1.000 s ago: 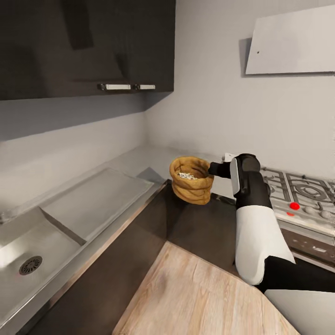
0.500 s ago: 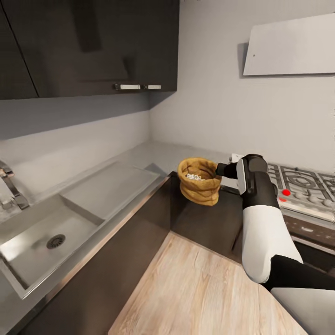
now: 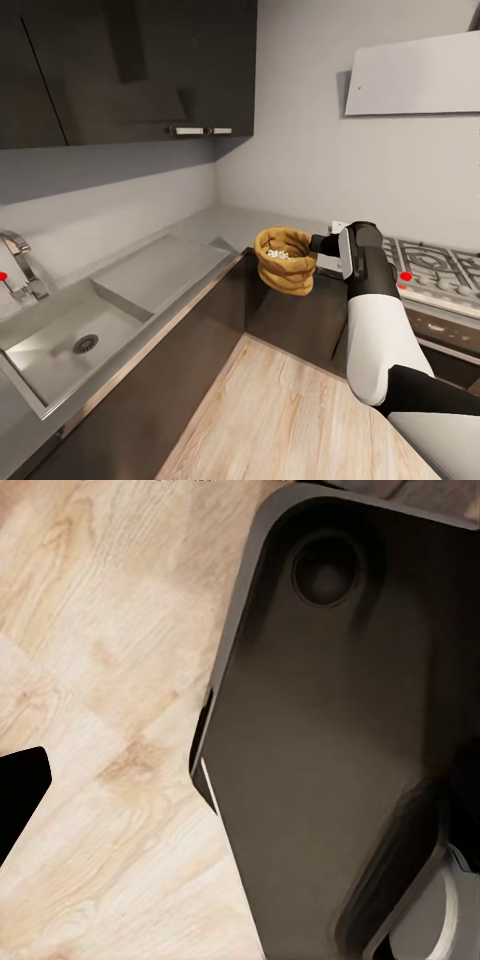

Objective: In the kitchen, take the popcorn bag from the countertop, put it into the microwave, and heat it until the popcorn is cooked so the cooked popcorn ends up inside the bag.

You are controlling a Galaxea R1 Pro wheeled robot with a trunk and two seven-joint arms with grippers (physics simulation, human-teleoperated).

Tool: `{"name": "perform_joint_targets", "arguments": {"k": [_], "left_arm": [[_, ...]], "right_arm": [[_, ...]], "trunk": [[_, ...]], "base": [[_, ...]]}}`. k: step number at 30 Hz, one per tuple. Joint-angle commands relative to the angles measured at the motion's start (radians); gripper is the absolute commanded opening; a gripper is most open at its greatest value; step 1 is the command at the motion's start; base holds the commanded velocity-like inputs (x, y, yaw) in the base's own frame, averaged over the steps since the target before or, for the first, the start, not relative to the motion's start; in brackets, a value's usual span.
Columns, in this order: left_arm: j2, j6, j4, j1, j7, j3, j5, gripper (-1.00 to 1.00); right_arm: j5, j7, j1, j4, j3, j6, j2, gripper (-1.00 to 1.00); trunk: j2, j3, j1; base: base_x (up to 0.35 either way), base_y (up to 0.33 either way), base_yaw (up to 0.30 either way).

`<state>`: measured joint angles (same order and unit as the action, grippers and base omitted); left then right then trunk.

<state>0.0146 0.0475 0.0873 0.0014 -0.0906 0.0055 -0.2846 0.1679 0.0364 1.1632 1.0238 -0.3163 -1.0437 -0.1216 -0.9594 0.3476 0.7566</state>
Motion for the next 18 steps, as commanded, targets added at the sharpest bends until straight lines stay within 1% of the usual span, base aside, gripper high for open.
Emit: {"name": "perform_joint_targets", "arguments": {"k": [1,12,18], "left_arm": [[0.0,0.002,0.001,0.0,-0.002,0.0,-0.004,1.0],[0.002,0.002,0.002,0.0,-0.002,-0.002,-0.004,1.0],[0.001,0.002,0.002,0.0,-0.002,-0.002,-0.004,1.0]], "right_arm": [[0.005,0.003,0.001,0.001,-0.003,-0.003,-0.001,-1.0],[0.006,-0.001,0.001,0.002,-0.003,-0.003,0.0,-1.0],[0.007,-0.001,0.001,0.002,-0.003,-0.003,0.01,-1.0]], "trunk": [[-0.001,-0.001,0.0],[-0.001,-0.018,0.0],[-0.001,-0.027,0.0]], "base": [[0.0,0.0,0.0],[0.0,0.0,0.0],[0.0,0.0,0.0]]}}
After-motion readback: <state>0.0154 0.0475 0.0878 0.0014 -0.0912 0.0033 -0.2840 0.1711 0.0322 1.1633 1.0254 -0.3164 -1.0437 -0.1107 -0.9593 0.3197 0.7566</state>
